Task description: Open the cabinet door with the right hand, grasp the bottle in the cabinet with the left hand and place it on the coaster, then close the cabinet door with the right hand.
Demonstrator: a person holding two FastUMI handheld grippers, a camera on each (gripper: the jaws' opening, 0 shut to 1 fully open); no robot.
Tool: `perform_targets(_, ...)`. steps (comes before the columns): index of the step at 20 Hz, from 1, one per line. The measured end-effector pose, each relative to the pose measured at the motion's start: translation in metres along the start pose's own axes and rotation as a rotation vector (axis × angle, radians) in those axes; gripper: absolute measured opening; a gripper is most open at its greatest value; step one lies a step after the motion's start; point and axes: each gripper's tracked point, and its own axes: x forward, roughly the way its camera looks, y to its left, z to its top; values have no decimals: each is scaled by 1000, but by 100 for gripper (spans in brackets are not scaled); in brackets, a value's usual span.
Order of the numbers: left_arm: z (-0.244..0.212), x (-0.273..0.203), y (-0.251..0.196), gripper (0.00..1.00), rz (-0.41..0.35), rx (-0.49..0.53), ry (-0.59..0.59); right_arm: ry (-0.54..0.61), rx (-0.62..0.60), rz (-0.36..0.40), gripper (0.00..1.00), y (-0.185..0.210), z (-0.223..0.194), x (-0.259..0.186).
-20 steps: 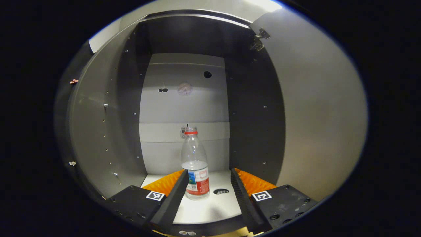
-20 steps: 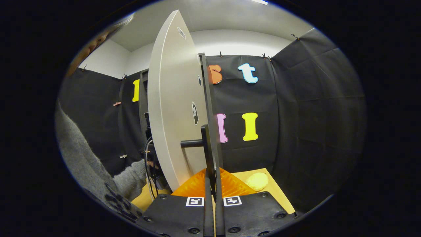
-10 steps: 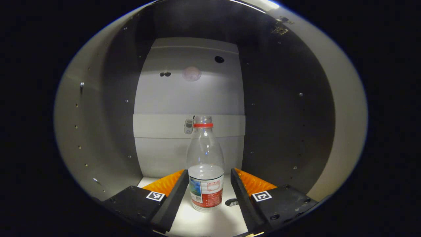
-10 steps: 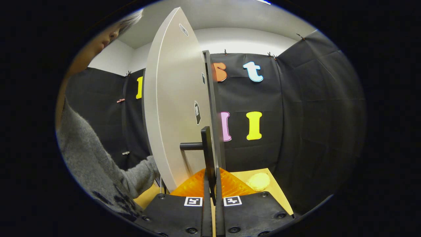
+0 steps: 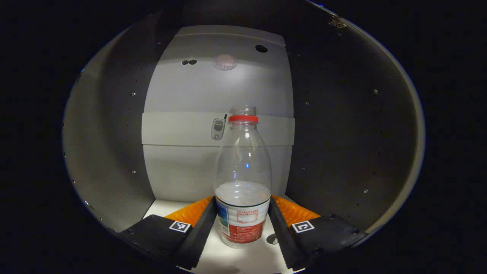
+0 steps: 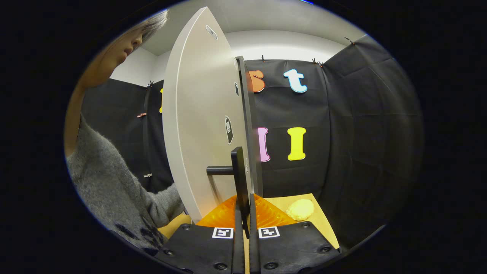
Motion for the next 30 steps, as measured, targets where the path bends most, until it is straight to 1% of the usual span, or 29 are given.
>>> perform_targets(2,-1,11,1,81,5,22,3,1,2,-5,9,0,0,0)
perform_targets(4,-2,20,1,81,4,16,9,4,1,-9,9,0,0,0)
perform_targets(5,-2,24,2,81,4,7,6,5,0,-11,13,0,0,1)
perform_targets(6,-2,27,3,81,4,2,-2,5,0,-13,9,0,0,0)
perform_targets(9,-3,25,1,77,-1,17,4,7,5,-12,8,0,0,0)
perform_targets(11,2,13,-6,76,-28,15,7,6,9,-15,8,-1,0,0)
perform_targets(12,6,4,-8,76,-36,18,0,2,11,-18,13,-1,0,0)
perform_targets(13,11,-7,-11,76,-46,19,-11,-4,14,-20,9,-1,1,-1)
perform_targets(16,29,-48,-18,76,-83,-9,-35,-8,14,-42,10,-7,0,-2)
perform_targets(17,35,-61,-18,76,-95,-22,-45,-7,12,-52,18,-10,0,-4)
perform_targets(18,42,-76,-17,76,-99,-30,-59,-10,9,-73,17,-16,-1,-9)
perform_targets(19,49,-90,-15,76,-102,-29,-72,-3,13,-82,31,-19,-4,-14)
perform_targets(20,56,-105,-13,76,-105,-23,-87,2,17,-102,40,-23,-7,-21)
perform_targets(21,60,-120,-10,76,-105,-14,-105,-2,19,-127,58,-27,-8,-27)
perform_targets(22,63,-133,-11,76,-110,-5,-118,-8,24,-155,73,-31,-6,-36)
perform_targets(23,63,-148,-12,76,-123,4,-120,-11,33,-177,75,-31,-6,-41)
perform_targets(25,60,-176,-11,76,-145,16,-121,-37,30,-211,83,-28,-1,-55)
perform_targets(26,59,-189,-9,76,-149,16,-122,-48,19,-224,76,-24,0,-62)
perform_targets(27,56,-205,-7,76,-154,17,-118,-52,5,-238,95,-20,-1,-66)
perform_targets(28,55,-218,-5,76,-160,27,-118,-56,-14,-255,94,-13,-2,-72)
perform_targets(29,54,-231,-1,76,-163,44,-124,-58,-34,-261,97,-5,-4,-72)
perform_targets(30,53,-245,3,76,-167,59,-130,-63,-50,-252,89,10,-5,-72)
